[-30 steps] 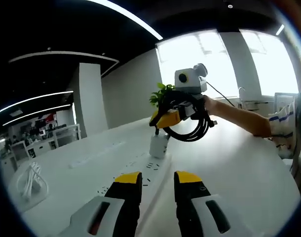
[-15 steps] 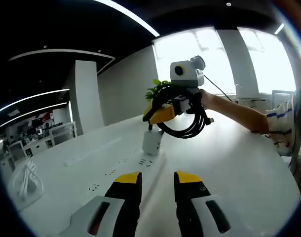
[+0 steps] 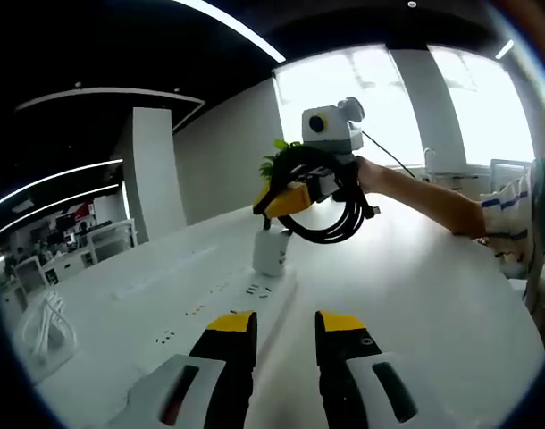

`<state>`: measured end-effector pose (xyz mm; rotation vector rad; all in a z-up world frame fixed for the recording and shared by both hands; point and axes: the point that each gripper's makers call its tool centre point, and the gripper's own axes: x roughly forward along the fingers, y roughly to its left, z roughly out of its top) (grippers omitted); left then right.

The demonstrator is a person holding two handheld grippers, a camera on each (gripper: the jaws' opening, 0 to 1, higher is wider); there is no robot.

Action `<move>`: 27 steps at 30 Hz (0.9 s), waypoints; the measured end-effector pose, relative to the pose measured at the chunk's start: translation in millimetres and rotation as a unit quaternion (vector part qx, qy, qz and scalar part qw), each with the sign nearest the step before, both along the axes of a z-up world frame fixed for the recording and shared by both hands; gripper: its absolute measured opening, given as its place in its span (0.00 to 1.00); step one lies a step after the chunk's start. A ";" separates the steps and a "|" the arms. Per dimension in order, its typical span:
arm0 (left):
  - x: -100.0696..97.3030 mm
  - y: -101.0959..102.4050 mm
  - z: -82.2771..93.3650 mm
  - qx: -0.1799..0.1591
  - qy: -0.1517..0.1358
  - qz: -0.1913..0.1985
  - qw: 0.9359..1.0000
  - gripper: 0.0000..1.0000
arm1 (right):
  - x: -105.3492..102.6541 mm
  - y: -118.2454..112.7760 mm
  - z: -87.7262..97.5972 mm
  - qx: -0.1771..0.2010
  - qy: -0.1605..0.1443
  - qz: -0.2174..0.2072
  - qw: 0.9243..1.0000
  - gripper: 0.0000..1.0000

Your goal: Straighten the power strip on the desk, plug the charger into it

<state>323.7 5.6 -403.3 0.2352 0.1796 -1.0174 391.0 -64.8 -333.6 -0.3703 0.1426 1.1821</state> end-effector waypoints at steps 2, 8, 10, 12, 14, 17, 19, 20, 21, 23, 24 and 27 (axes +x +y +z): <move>0.0 0.5 0.1 -0.001 0.001 0.001 1.000 0.26 | -0.9 -2.1 -0.9 0.002 0.000 0.006 1.000 0.06; -0.6 -0.9 6.3 -0.009 -0.004 0.000 1.000 0.26 | -1.5 8.1 -0.6 -0.009 -0.005 -0.011 1.000 0.06; -1.4 -2.4 5.0 -0.008 -0.004 -0.002 1.000 0.26 | -3.7 13.6 -2.1 -0.029 -0.024 -0.011 0.999 0.06; -1.7 -3.5 2.2 -0.004 -0.002 -0.004 1.000 0.26 | -3.5 12.2 -2.4 -0.031 -0.022 -0.013 0.999 0.06; -1.7 -3.6 0.8 -0.001 -0.001 -0.004 1.000 0.26 | -2.0 9.6 -1.8 -0.019 -0.014 -0.011 1.000 0.06; -1.8 -3.5 0.0 0.000 0.000 -0.004 1.000 0.26 | -0.7 3.7 -1.9 -0.015 -0.012 -0.002 1.000 0.06; -2.3 -3.2 0.8 0.000 -0.001 -0.004 1.000 0.26 | 2.0 0.4 -1.3 -0.005 -0.002 -0.002 1.000 0.06; -2.6 -3.1 1.9 0.000 -0.002 -0.004 1.000 0.26 | 2.1 1.5 -1.1 -0.001 0.000 -0.001 1.000 0.06; -2.8 -3.4 3.2 -0.002 -0.003 -0.004 1.000 0.26 | 1.6 3.4 -0.9 -0.001 0.000 -0.003 1.000 0.06; -3.1 -4.7 5.2 -0.006 -0.004 -0.006 1.000 0.26 | 2.5 6.6 -1.2 -0.022 -0.011 -0.015 1.000 0.06; -3.2 -5.2 5.4 -0.007 -0.004 -0.007 1.000 0.26 | 1.6 9.4 -1.5 -0.028 -0.013 -0.015 0.999 0.06; -5.2 -8.7 1.5 -0.003 -0.001 -0.011 1.000 0.26 | 0.4 13.8 -3.5 -0.082 -0.052 -0.030 0.995 0.06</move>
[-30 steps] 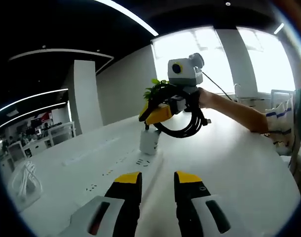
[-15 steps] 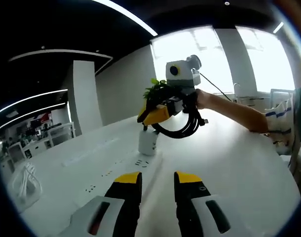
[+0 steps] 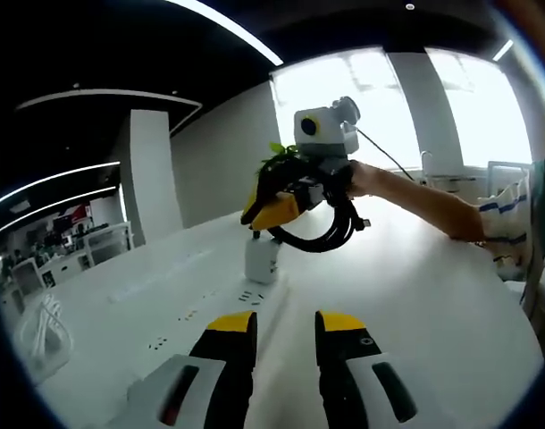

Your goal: Straighten the power strip on the desk, plug the charger into it

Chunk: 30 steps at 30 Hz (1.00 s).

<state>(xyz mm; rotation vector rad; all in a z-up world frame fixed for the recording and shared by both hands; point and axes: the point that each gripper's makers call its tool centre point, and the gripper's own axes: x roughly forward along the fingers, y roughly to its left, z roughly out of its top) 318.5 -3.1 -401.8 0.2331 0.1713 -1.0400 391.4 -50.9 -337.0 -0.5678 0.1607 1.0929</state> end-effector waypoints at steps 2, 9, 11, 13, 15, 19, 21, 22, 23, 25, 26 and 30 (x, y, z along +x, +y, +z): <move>-0.7 -0.7 -3.0 0.005 0.001 -0.002 1.000 0.26 | -1.7 0.7 0.1 0.030 0.019 0.009 0.999 0.06; -1.4 0.0 -4.2 0.008 0.002 -0.002 1.000 0.26 | 3.6 -10.8 -1.1 0.066 0.042 0.018 0.997 0.06; -1.9 -1.3 -2.0 0.003 0.002 -0.004 1.000 0.26 | -1.2 -3.2 -2.2 0.060 0.036 0.020 0.997 0.06; -2.9 -3.1 -1.9 0.001 0.003 -0.006 1.000 0.26 | 2.0 -2.5 -2.1 0.046 0.026 0.008 0.999 0.06; -4.0 -5.0 -4.2 0.005 0.003 -0.009 1.000 0.26 | 4.7 -3.9 -1.4 0.052 0.030 0.007 0.998 0.06; -4.6 -5.0 -6.4 0.012 0.003 -0.010 1.000 0.26 | 1.9 -4.5 -2.4 0.072 0.044 0.013 0.996 0.07; -3.6 -4.0 -5.6 0.011 0.001 -0.007 1.000 0.26 | 3.2 -4.8 -2.1 0.072 0.046 0.011 0.996 0.07; -3.2 -3.6 -5.1 0.010 0.001 -0.006 1.000 0.26 | 3.9 -5.2 -1.9 0.074 0.049 0.011 0.996 0.07; -2.8 -3.1 -4.5 0.008 0.003 -0.006 1.000 0.26 | 4.6 -5.4 -2.0 0.078 0.054 0.012 0.995 0.07; -2.5 -2.6 -4.0 0.006 0.004 -0.005 1.000 0.26 | 7.1 -5.5 -2.0 0.088 0.062 0.009 0.994 0.07; -2.3 -2.3 -4.0 0.006 0.004 -0.004 1.000 0.26 | 9.1 -5.8 -1.5 0.093 0.068 0.004 0.993 0.07; -1.9 -1.7 -2.1 0.005 0.003 -0.002 1.000 0.26 | 8.9 -5.0 -2.0 0.102 0.078 0.004 0.992 0.07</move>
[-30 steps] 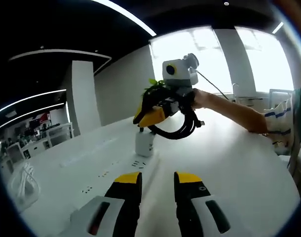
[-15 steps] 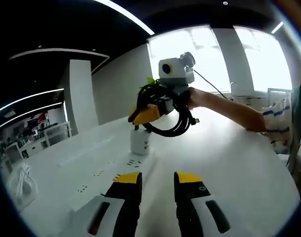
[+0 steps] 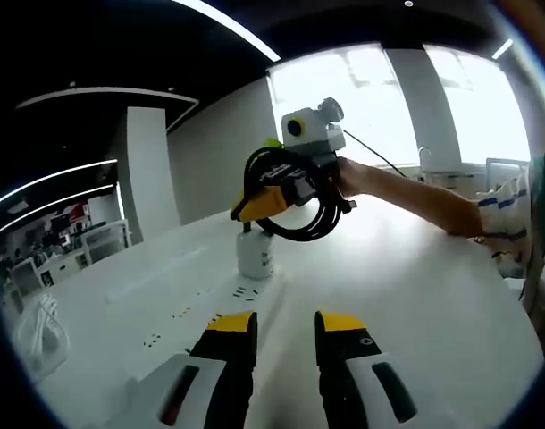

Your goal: Straighten the power strip on the desk, plug the charger into it

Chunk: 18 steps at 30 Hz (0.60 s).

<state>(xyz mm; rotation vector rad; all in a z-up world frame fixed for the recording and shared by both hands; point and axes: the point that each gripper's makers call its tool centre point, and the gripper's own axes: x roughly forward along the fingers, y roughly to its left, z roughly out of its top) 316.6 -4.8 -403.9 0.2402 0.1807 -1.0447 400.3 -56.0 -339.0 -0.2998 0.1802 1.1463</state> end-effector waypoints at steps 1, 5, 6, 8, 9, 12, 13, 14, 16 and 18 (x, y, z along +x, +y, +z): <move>-0.1 0.0 0.5 -0.001 -0.001 0.000 1.000 0.26 | -0.7 0.8 -0.1 -0.002 -0.002 -0.002 1.000 0.07; -0.2 0.2 0.7 0.000 -0.001 0.000 1.000 0.26 | -2.6 -1.1 -1.1 -0.001 -0.013 0.008 1.000 0.07; -0.2 0.5 0.3 0.001 -0.001 0.000 1.000 0.26 | -4.5 -1.5 -1.4 0.002 -0.015 0.013 1.000 0.07; -0.8 1.5 0.2 0.003 -0.001 0.000 1.000 0.26 | -4.1 -4.5 -1.5 0.007 -0.013 0.015 1.000 0.07; -0.2 2.0 1.7 0.001 -0.002 0.001 1.000 0.26 | -2.0 -3.5 -0.8 0.010 -0.010 0.012 1.000 0.07; 0.9 1.3 5.5 -0.008 -0.002 0.001 1.000 0.26 | -1.1 0.9 -0.2 0.006 -0.009 0.011 1.000 0.07; 0.8 1.2 5.7 -0.008 -0.002 0.001 1.000 0.26 | -1.0 0.0 -0.3 0.004 -0.010 0.010 1.000 0.07; 0.7 1.0 5.6 -0.008 -0.002 0.001 1.000 0.26 | -0.8 -0.5 -0.2 0.004 -0.011 0.007 1.000 0.07; 0.3 0.0 3.7 -0.005 -0.001 0.000 1.000 0.26 | -2.1 -0.6 -0.5 0.005 -0.012 0.008 1.000 0.07; 0.3 -0.5 1.7 -0.002 -0.001 0.000 1.000 0.26 | -2.3 -1.3 -0.8 0.006 -0.012 0.010 1.000 0.07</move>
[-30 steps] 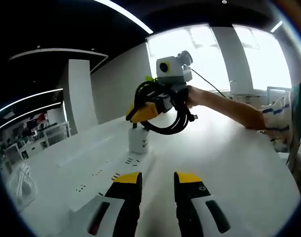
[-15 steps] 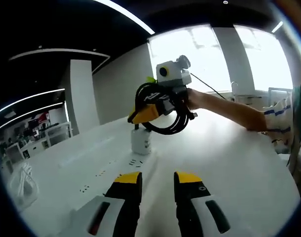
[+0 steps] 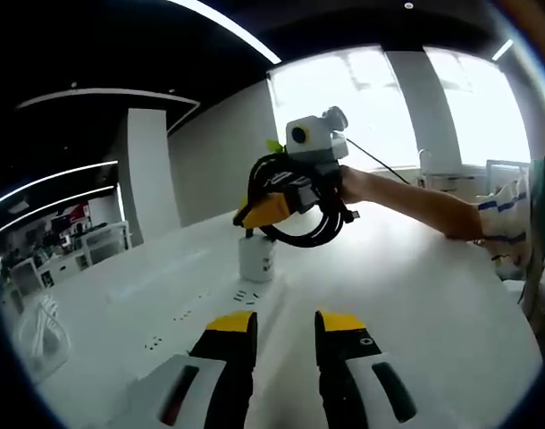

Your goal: Straighten the power strip on the desk, plug the charger into it

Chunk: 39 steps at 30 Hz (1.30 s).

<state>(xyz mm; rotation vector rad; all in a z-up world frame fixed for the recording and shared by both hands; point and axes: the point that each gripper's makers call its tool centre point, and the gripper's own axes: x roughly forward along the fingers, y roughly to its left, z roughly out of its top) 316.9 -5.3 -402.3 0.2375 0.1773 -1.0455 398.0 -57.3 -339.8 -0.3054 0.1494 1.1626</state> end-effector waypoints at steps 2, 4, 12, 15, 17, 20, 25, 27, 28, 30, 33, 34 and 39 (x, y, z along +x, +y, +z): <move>0.3 0.6 -1.4 0.003 0.001 0.001 1.000 0.26 | 1.9 -1.9 0.3 0.014 0.010 0.004 1.000 0.07; 0.9 1.8 -1.3 0.005 0.000 0.003 1.000 0.26 | -0.5 -1.2 0.3 0.015 0.007 0.005 1.000 0.07; 5.5 12.4 2.7 0.010 -0.002 0.021 1.000 0.26 | -1.6 -0.4 1.3 0.017 -0.019 0.002 1.000 0.08; 9.3 18.7 7.0 0.007 -0.004 0.031 0.999 0.26 | -1.8 -0.9 1.3 0.015 -0.024 -0.001 1.000 0.08; 10.6 20.7 8.8 0.004 -0.004 0.035 0.999 0.26 | -2.4 -1.6 0.8 0.026 -0.021 -0.001 0.999 0.08; 12.0 23.5 11.2 0.003 -0.007 0.041 0.999 0.27 | -2.7 -2.1 0.1 0.037 -0.017 0.000 0.999 0.09; 15.2 31.9 22.1 0.000 -0.021 0.053 0.998 0.27 | -2.8 -2.5 0.4 0.043 -0.018 -0.001 0.999 0.09; 17.1 36.7 27.8 -0.009 -0.024 0.060 0.998 0.27 | -3.0 -2.7 -0.1 0.045 -0.018 0.000 0.999 0.09; 18.1 38.7 29.7 -0.012 -0.025 0.063 0.998 0.27 | -2.0 -3.5 0.1 0.047 -0.015 -0.001 0.999 0.09; 19.9 42.0 32.6 -0.016 -0.025 0.069 0.997 0.27 | -1.9 -3.8 -0.2 0.049 -0.013 -0.001 0.999 0.09; 21.4 44.1 34.4 -0.019 -0.026 0.074 0.997 0.27 | -1.9 -3.8 -0.3 0.052 -0.011 0.000 0.999 0.10; 21.7 44.5 34.7 -0.019 -0.026 0.075 0.997 0.27 | -1.3 -4.2 0.1 0.053 -0.011 0.000 0.999 0.10; 22.2 45.0 34.3 -0.020 -0.024 0.077 0.997 0.28 | 2.1 -6.8 1.3 0.058 -0.014 -0.008 0.998 0.15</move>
